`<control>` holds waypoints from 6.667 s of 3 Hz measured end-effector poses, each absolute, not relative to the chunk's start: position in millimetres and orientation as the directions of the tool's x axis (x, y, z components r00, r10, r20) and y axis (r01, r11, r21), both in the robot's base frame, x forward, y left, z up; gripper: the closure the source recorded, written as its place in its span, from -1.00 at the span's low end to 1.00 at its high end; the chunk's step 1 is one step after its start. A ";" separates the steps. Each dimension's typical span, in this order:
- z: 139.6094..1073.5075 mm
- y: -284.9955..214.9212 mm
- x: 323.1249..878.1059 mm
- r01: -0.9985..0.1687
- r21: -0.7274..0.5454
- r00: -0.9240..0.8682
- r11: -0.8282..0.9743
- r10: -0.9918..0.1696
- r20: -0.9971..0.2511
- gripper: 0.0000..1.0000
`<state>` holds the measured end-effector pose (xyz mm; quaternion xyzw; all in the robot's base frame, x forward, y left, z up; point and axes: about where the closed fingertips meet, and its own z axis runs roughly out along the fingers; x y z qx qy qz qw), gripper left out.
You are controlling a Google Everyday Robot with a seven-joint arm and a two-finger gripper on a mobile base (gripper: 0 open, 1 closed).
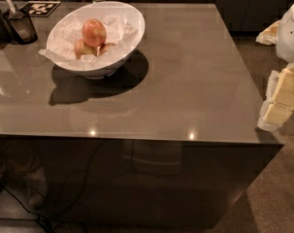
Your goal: Pick apple from white bowl
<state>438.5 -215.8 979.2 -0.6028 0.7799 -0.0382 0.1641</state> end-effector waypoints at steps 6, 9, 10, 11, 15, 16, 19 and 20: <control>1049.8 -140.0 581.9 -0.898 -0.272 -0.234 0.346 -0.899 -0.371 -1.00; 1051.0 -25.6 660.7 -0.917 -0.299 -0.122 0.263 -0.901 -0.417 -1.00; 1043.5 4.0 678.0 -0.928 -0.294 -0.098 0.229 -0.911 -0.400 -1.00; 1014.3 76.2 712.8 -0.951 -0.262 -0.044 0.163 -0.912 -0.409 -1.00; 970.2 116.7 749.8 -0.954 -0.241 -0.062 0.180 -0.902 -0.428 -1.00; 953.7 115.0 757.9 -0.955 -0.223 -0.089 0.198 -0.903 -0.421 -1.00; 912.0 119.5 767.8 -0.963 -0.144 -0.149 0.228 -0.893 -0.424 -1.00; 906.1 122.4 768.9 -0.964 -0.115 -0.162 0.238 -0.876 -0.453 -1.00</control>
Offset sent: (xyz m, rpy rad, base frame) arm 0.0566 0.0126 0.0434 0.0756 0.0010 -0.1425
